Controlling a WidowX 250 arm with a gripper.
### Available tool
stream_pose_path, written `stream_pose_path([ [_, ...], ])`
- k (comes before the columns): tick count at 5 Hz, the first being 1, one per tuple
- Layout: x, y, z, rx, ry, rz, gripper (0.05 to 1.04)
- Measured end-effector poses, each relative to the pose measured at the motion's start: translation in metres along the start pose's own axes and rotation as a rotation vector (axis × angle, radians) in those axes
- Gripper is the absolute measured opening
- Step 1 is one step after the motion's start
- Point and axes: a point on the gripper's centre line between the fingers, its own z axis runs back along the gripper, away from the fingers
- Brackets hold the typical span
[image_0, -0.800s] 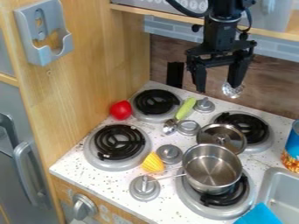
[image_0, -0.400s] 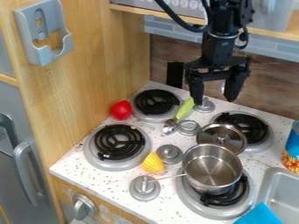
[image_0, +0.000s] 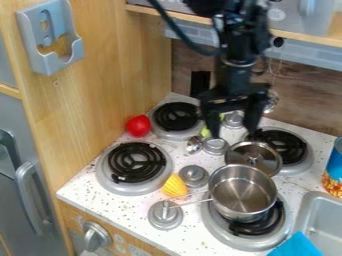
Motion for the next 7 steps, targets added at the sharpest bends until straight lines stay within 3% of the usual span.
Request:
stream_pose_path([
  [1,0.019,0.025,-0.008,-0.019,-0.087,0.173,1.005],
  [2,0.026,0.046,-0.013,-0.001,-0.196,0.255,1.005],
  [3,0.031,0.061,-0.018,-0.025,-0.242,0.358,1.005],
  [4,0.03,0.065,-0.025,-0.039,-0.239,0.395,1.005],
  [5,0.021,0.068,-0.046,-0.018,-0.193,0.423,1.005],
  [6,0.014,0.066,-0.062,-0.029,-0.155,0.463,1.005],
  [7,0.013,0.067,-0.07,-0.027,-0.162,0.511,1.005],
])
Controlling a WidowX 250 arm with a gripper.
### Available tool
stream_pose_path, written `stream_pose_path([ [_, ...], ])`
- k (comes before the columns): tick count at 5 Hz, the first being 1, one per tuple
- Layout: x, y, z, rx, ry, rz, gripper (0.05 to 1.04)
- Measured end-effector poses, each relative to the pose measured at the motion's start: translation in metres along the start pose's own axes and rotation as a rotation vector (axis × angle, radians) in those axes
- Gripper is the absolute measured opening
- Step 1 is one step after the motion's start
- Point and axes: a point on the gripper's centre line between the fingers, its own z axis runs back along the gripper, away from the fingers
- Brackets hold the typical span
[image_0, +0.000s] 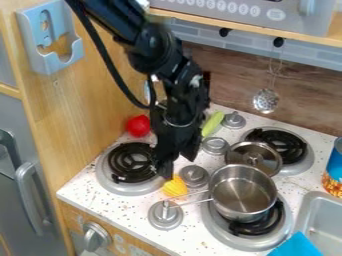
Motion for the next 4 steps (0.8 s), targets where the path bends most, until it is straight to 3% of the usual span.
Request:
stream_pose_path([
  [2,-0.001,0.006,-0.027,0.013,-0.036,0.037,1.005],
  [4,-0.005,0.009,-0.04,0.036,-0.027,0.046,1.005],
])
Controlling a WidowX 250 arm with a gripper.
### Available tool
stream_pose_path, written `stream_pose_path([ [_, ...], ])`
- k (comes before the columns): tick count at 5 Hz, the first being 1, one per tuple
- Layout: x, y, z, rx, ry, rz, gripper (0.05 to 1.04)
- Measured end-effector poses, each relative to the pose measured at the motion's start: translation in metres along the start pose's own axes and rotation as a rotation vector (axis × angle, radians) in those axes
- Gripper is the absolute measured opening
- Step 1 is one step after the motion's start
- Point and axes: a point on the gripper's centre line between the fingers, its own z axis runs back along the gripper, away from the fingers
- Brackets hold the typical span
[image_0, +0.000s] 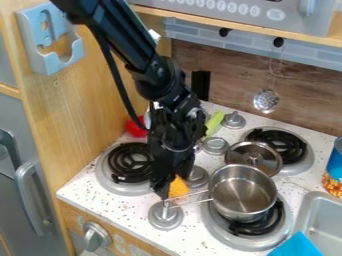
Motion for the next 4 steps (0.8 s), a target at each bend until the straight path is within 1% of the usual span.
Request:
stream_pose_path([
  [1,-0.0046,-0.0007,-0.005,0.008,0.001,-0.007,1.005],
  [2,-0.0051,-0.0049,-0.0108,0.01,0.001,0.0,0.957],
  [3,-0.0045,-0.0076,-0.0128,0.001,-0.004,0.033,0.776],
  [4,-0.0043,-0.0084,-0.0124,-0.002,-0.011,0.046,0.773],
])
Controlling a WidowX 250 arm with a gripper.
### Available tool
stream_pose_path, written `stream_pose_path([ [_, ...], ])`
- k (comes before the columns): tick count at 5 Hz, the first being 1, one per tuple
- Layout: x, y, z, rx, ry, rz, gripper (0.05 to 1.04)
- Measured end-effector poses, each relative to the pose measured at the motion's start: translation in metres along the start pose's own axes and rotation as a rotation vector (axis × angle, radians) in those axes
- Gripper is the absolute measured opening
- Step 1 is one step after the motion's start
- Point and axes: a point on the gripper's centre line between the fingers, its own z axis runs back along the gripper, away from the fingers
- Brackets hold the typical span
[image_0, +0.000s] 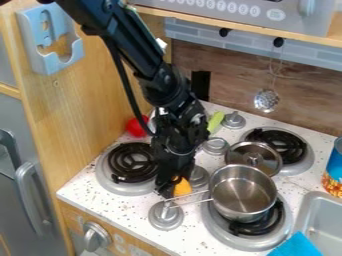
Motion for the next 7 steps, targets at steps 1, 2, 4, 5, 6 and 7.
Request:
stream_pose_path([
  [1,0.004,0.001,-0.001,0.003,0.0,-0.007,0.773],
  [2,0.013,0.001,0.018,-0.018,0.038,-0.019,0.773],
  [4,0.049,-0.004,0.043,-0.081,0.043,0.09,0.773],
  [5,0.065,-0.009,0.046,-0.093,0.035,0.138,0.773],
  [6,0.076,-0.014,0.049,-0.102,0.026,0.181,0.773],
  [7,0.081,-0.013,0.038,-0.083,0.009,0.191,0.773],
])
